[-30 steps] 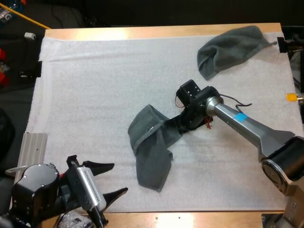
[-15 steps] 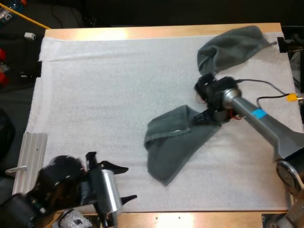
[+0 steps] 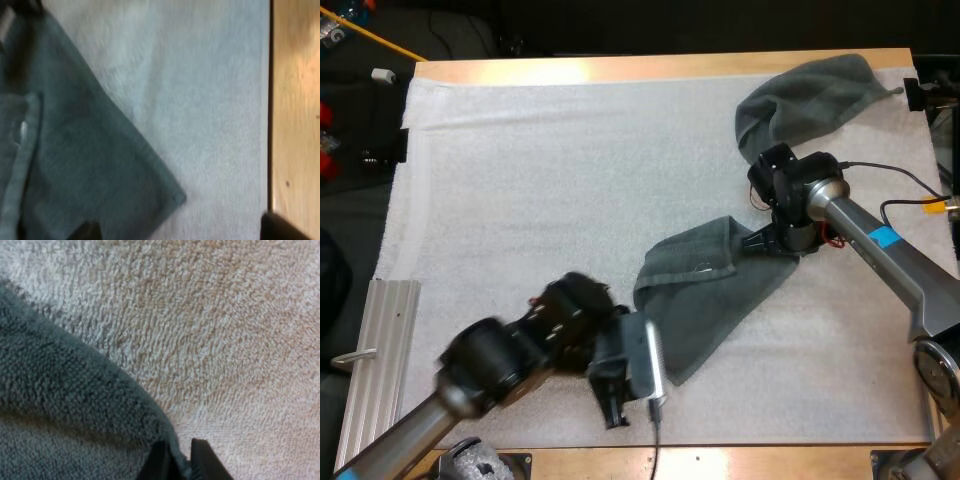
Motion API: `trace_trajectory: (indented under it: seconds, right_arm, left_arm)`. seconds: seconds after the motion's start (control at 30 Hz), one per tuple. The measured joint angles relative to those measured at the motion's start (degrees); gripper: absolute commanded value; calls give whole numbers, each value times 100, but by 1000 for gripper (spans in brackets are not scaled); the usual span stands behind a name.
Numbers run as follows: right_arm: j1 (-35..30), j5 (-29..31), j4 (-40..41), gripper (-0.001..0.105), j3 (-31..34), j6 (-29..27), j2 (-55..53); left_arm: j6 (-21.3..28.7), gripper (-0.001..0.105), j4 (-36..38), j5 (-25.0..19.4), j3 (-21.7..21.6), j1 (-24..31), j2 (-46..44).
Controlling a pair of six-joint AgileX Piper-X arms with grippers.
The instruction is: Pick towel from pile, fold and stack
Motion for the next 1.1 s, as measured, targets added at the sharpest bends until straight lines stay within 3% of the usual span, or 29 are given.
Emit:
trace_trajectory:
  seconds: [0.27,0.47,0.63,1.0,1.1]
  right_arm:
    - [0,0,0,0,0,-19,0]
    - [0,0,0,0,0,-79,0]
    - [0,0,0,0,0,-99,0]
    - [0,0,0,0,0,-103,0]
    - [0,0,0,0,0,-103,0]
  left_arm:
    - [103,60,-185,0,0,-31,1114]
    - [109,60,-682,-24,0,-486,1704]
    - [109,60,-875,-331,0,-776,2277]
    - [-120,60,-1060,-386,0,-801,3354]
    - [-190,60,-1115,-622,0,-801,3523]
